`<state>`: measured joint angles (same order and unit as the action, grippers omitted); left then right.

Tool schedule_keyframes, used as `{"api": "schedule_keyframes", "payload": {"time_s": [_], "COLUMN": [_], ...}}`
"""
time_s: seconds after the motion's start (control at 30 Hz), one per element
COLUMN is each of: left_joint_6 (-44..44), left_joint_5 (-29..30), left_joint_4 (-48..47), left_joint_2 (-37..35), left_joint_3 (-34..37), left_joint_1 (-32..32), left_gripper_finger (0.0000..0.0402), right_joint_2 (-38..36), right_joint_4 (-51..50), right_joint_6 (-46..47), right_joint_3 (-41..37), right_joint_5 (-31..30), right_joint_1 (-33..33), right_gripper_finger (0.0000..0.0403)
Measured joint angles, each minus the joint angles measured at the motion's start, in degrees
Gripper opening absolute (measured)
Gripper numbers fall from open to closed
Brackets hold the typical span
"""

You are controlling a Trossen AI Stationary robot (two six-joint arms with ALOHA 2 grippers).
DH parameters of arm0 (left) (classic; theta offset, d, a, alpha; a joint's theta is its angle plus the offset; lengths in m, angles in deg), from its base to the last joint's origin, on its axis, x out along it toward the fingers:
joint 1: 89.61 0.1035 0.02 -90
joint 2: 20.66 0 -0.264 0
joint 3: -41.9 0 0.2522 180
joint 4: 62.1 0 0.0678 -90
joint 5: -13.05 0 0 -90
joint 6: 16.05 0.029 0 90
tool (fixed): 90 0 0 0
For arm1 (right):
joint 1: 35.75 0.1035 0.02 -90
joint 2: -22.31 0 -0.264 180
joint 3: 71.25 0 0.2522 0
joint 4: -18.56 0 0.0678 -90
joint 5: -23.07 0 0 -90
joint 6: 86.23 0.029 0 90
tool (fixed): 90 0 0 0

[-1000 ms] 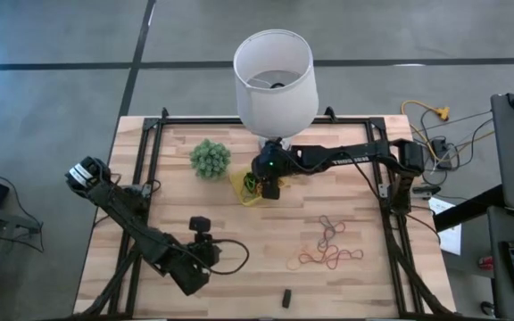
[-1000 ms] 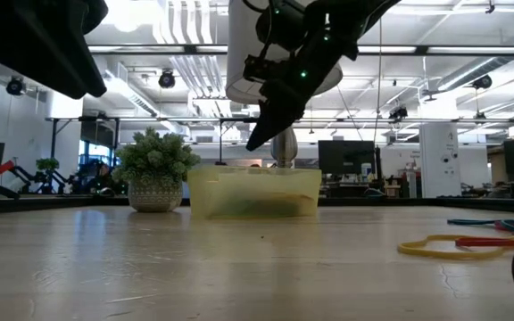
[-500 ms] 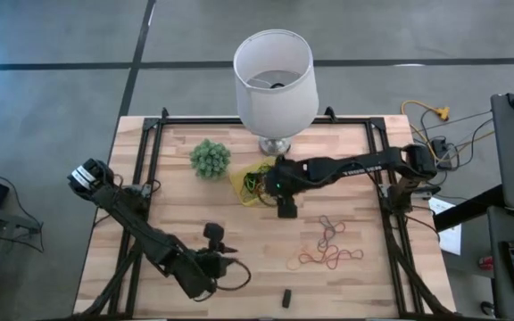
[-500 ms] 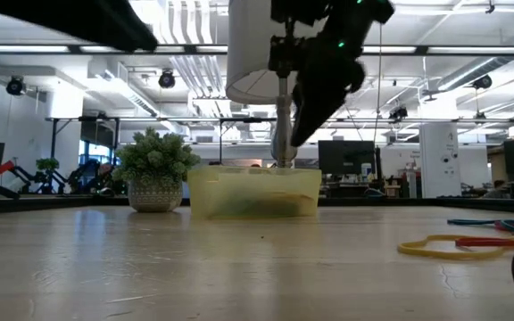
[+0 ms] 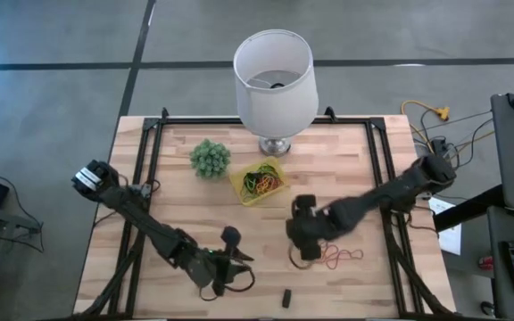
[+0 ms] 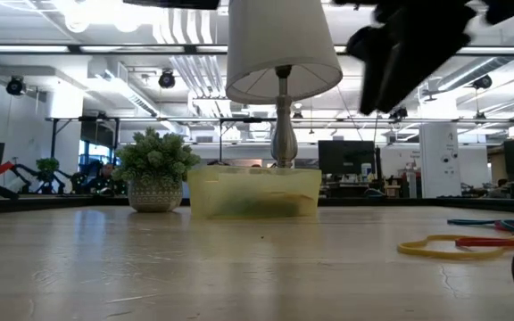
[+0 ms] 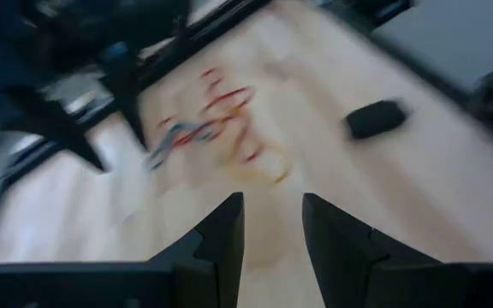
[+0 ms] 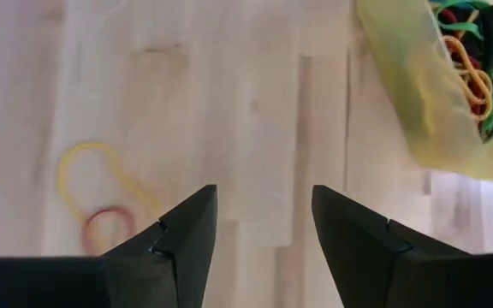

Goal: Pick and place rubber bands into bin
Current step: Put the black rubber band into the yellow bin

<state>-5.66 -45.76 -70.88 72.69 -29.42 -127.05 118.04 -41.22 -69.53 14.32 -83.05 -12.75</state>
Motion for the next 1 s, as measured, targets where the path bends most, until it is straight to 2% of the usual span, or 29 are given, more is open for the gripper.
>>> {"api": "schedule_keyframes", "payload": {"time_s": [0.13,0.4,0.53,0.63,0.73,0.8,1.0], "left_joint_6": [4.11,12.26,12.95,11.79,6.96,2.98,-7.89], "left_joint_5": [-10.51,-17.8,-16.94,-14.03,-9.82,-9.28,-7.36], "left_joint_4": [4.94,8.2,7.77,2.7,-5.62,-9.71,-21.2], "left_joint_2": [3.66,12.08,13.61,12.19,9.23,7.22,0.76], "left_joint_3": [-0.56,-5.51,-6.91,-6.8,-6.6,-6.21,-3.68], "left_joint_1": [2.51,5.36,5.87,5.88,5.84,5.84,5.82], "left_gripper_finger": [0.0105,0.0105,0.0105,0.0105,0.0105,0.0105,0.0105], "right_joint_2": [-0.54,-0.54,-0.23,0.47,2.39,3.99,8.49], "right_joint_4": [-0.15,6.24,15.27,26.1,38.5,44.17,47.78], "right_joint_6": [5.22,12.39,12.91,11.18,7.02,4.92,0.57], "right_joint_3": [-1.01,-3.7,-7.55,-11.58,-15.07,-16.4,-15.84], "right_joint_5": [-3.65,-11.04,-11.07,-10.16,-4.93,-2.03,-0.44], "right_joint_1": [6.21,15.92,18.5,19.52,19.64,19.64,19.64], "right_gripper_finger": [0.0187,0.0187,0.0186,0.0184,0.0183,0.0183,0.0182]}}
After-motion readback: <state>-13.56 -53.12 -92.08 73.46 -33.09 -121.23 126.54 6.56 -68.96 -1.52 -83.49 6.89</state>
